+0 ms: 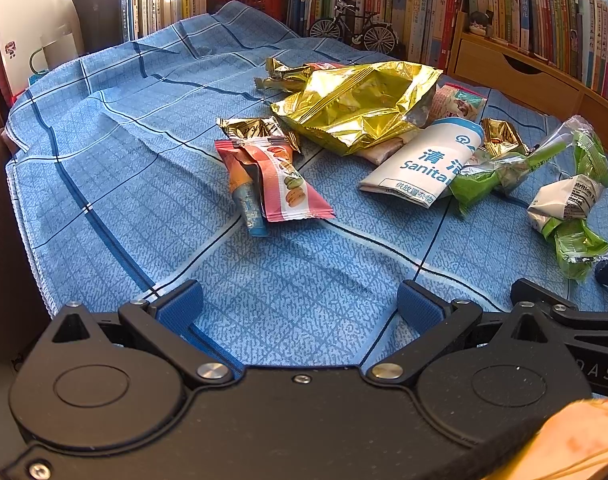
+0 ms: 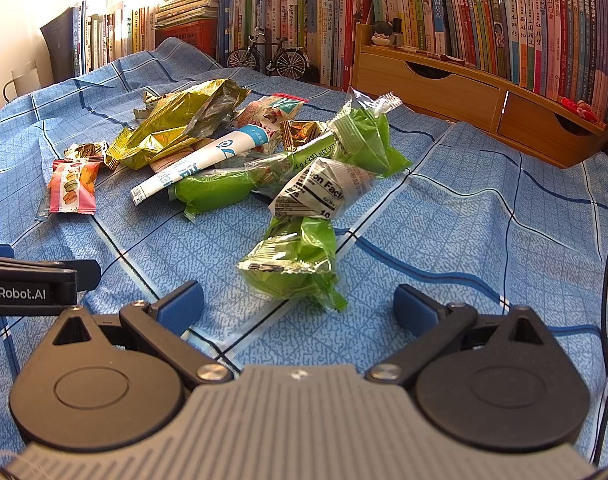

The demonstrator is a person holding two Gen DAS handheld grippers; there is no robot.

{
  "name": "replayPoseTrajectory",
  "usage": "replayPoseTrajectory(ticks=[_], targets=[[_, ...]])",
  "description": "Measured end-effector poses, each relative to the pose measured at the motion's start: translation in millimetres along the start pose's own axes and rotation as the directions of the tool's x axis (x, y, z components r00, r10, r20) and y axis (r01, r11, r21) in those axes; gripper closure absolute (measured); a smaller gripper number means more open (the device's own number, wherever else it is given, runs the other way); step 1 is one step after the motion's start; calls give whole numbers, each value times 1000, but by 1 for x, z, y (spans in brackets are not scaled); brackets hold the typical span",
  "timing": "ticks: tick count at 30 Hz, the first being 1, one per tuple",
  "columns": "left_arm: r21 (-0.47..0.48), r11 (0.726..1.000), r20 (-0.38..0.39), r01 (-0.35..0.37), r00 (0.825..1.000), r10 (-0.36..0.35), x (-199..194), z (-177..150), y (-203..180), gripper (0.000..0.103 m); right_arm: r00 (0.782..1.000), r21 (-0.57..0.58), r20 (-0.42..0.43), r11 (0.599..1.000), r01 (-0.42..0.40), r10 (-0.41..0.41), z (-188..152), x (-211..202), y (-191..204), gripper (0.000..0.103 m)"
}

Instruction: Collect trash

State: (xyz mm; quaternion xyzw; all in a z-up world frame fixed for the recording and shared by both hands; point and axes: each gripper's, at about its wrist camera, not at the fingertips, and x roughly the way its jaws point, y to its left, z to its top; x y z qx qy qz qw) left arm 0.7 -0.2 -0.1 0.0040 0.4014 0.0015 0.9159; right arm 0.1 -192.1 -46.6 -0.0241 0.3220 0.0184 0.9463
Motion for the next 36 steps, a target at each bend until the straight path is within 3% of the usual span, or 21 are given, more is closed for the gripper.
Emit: replayPoseTrajectory(ticks=[12,20,25,32,36], targets=[[2,1000,-3,4,1000,-4,-3,4,5,0,1000,-2,-1,1000,-2,2,0,0,0,0],[22,999,-56,30,998,-29,5,15,6,0,999,-35,-17,999,-33,32,-1,-5,-4,0],[-34,999,-56,4,998,-6,0,23,19,1,999,-42,-23,998,-45,44,3,-7,-3,0],[-78,997,-13,-4,1000,3,-5,46,31,1,998,-82,61,997,8,-3,28,-17,0,0],[-121,993,-38,3,999,-8,7,64,36,1,998,-44,65,999,8,-5,38,-15,2,0]])
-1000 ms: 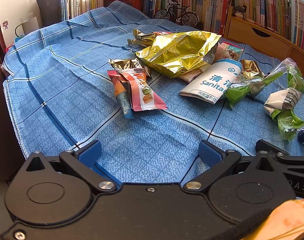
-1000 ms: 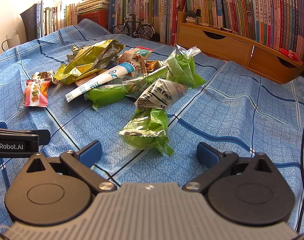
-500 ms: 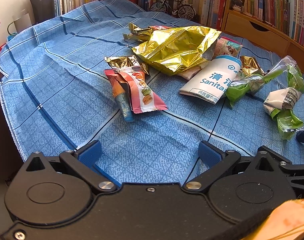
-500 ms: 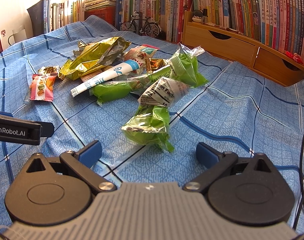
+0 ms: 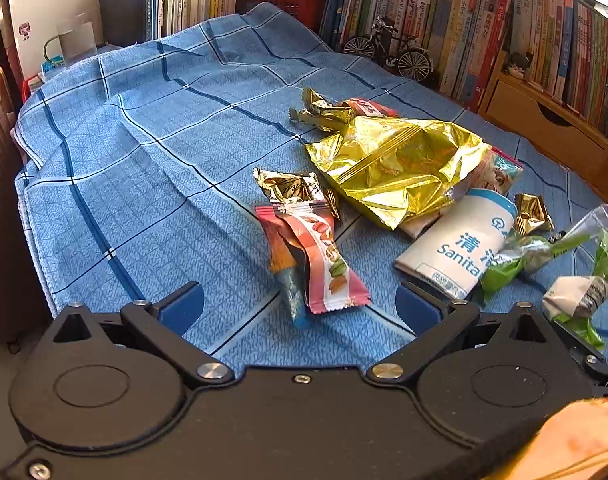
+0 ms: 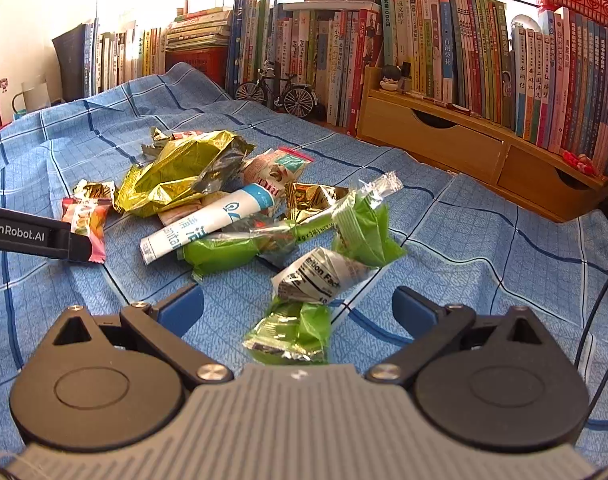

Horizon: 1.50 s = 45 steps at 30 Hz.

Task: Collect trash
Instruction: 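Grasp the pink-orange snack bar wrapper with left tool while right tool grasps the green plastic bag, then carry the wrapper to the black bin and open left tool while right tool carries the green bag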

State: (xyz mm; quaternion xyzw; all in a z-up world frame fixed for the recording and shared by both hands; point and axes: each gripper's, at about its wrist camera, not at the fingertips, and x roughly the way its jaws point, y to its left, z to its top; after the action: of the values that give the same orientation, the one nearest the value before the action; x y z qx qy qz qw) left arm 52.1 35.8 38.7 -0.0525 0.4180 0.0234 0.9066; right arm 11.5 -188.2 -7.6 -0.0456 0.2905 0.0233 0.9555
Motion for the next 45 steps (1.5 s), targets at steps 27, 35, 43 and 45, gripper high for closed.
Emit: replayPoseTrajectory(ticks=[27,35,43,45], targets=[[-128,989,10,71,997,-70,42,18,19,29,994,191,-98,979,69,-51,19,28,-13,45],[-126,987,23,99,995,-97,40,17,30,38,990,186,-122,978,96,-74,16,29,-12,39],[-133,979,14,157,988,-156,37,18,37,64,990,170,-110,980,107,-89,18,27,-6,58],[-108,982,12,156,988,-156,34,16,35,65,988,178,-117,977,117,-97,18,27,-5,59]])
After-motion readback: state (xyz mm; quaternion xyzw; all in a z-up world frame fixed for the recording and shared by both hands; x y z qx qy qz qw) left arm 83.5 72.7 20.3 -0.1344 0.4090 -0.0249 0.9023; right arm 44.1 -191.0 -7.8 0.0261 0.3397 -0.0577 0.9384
